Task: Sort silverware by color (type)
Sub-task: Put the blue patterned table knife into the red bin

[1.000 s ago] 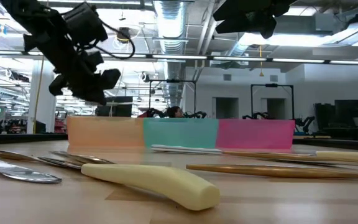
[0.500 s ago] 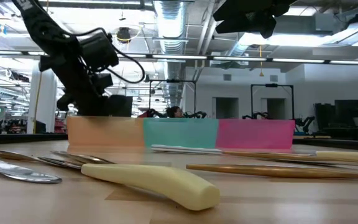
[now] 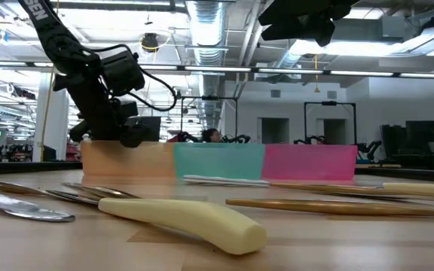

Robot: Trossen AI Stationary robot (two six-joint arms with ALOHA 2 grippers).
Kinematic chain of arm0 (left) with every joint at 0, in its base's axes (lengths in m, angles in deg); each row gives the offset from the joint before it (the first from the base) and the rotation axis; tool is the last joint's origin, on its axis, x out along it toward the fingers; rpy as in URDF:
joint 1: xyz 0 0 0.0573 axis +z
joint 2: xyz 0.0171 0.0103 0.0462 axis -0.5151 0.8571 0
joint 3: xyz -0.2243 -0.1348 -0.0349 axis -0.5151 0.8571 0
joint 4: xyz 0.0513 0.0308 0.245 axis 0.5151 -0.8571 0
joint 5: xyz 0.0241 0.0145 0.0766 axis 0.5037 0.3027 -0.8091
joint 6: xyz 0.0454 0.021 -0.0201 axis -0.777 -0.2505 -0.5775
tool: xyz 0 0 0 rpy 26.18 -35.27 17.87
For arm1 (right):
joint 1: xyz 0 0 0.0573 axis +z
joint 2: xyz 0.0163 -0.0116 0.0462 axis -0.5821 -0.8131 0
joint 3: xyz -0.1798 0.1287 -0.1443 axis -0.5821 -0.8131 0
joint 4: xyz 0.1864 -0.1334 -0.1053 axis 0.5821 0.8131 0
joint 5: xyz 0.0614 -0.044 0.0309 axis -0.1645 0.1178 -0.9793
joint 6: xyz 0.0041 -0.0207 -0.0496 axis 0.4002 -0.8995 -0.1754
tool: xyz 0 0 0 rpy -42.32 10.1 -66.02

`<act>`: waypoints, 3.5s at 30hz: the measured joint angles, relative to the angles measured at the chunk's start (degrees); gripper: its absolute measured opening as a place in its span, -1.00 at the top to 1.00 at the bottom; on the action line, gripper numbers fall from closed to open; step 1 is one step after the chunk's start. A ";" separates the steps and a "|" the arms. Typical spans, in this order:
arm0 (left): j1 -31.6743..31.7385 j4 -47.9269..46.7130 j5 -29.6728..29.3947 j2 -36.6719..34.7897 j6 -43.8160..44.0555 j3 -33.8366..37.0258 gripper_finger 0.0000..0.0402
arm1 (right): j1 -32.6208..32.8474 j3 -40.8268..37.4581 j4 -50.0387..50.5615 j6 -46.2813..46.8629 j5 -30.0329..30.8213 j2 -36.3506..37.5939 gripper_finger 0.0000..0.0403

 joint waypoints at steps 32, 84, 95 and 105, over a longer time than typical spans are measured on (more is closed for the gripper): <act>-5.55 -9.39 14.58 -0.50 -22.44 -19.94 0.16 | 0.02 0.00 6.79 5.83 -0.20 -0.02 0.08; -47.63 21.72 12.02 -34.45 -23.13 10.05 0.16 | 14.75 0.07 32.08 43.80 2.83 -1.52 0.08; -47.65 31.25 13.00 -34.90 -24.47 9.99 0.16 | 13.50 0.04 30.87 49.81 -1.77 -15.95 0.08; -47.65 34.48 10.60 -36.97 -27.79 9.99 0.16 | 17.67 0.02 29.82 58.19 -1.73 -20.31 0.08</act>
